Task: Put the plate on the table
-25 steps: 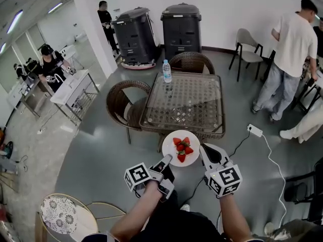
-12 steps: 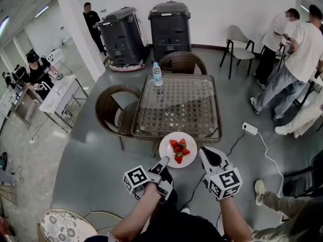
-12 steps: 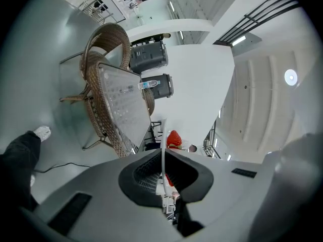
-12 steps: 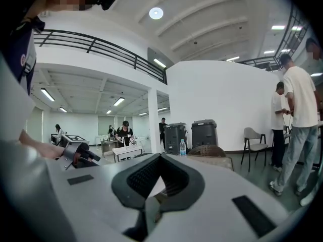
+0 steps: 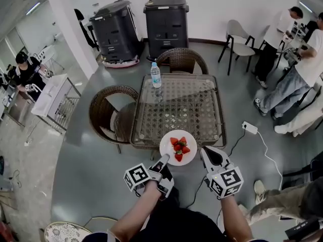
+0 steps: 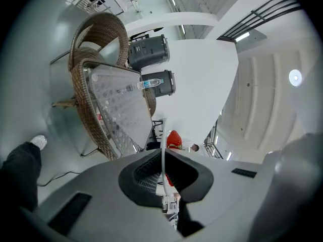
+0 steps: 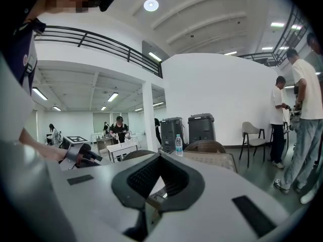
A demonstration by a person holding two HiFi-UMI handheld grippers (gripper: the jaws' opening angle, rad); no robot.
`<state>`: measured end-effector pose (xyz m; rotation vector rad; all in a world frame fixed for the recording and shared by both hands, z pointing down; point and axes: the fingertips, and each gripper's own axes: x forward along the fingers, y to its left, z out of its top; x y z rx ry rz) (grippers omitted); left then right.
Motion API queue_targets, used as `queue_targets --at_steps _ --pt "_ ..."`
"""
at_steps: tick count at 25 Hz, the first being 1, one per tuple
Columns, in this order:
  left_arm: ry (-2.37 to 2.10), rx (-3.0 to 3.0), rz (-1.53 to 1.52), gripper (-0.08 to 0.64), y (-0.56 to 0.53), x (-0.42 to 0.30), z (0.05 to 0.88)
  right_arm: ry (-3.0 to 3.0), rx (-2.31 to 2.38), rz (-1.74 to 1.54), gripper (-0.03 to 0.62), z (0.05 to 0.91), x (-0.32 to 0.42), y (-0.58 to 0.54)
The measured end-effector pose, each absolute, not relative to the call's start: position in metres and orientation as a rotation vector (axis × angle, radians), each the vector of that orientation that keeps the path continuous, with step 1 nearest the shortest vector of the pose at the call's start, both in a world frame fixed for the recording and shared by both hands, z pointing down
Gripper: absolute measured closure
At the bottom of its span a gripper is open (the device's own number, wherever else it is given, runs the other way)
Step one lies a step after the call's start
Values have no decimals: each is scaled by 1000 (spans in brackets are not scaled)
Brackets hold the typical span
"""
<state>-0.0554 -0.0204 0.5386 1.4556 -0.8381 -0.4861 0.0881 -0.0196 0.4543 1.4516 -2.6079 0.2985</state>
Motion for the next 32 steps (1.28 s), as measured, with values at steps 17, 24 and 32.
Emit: queue_targets --at_steps 17,24,32 --pt "-771 1462 -417 542 -119 -94 574 -2494 1483 352 588 469 46 -119" --pt "-795 1442 -419 541 -137 -95 596 -2505 1446 390 588 488 45 -143" --pt "-859 1426 -384 541 -157 -90 643 -2522 1366 433 588 511 51 -161"
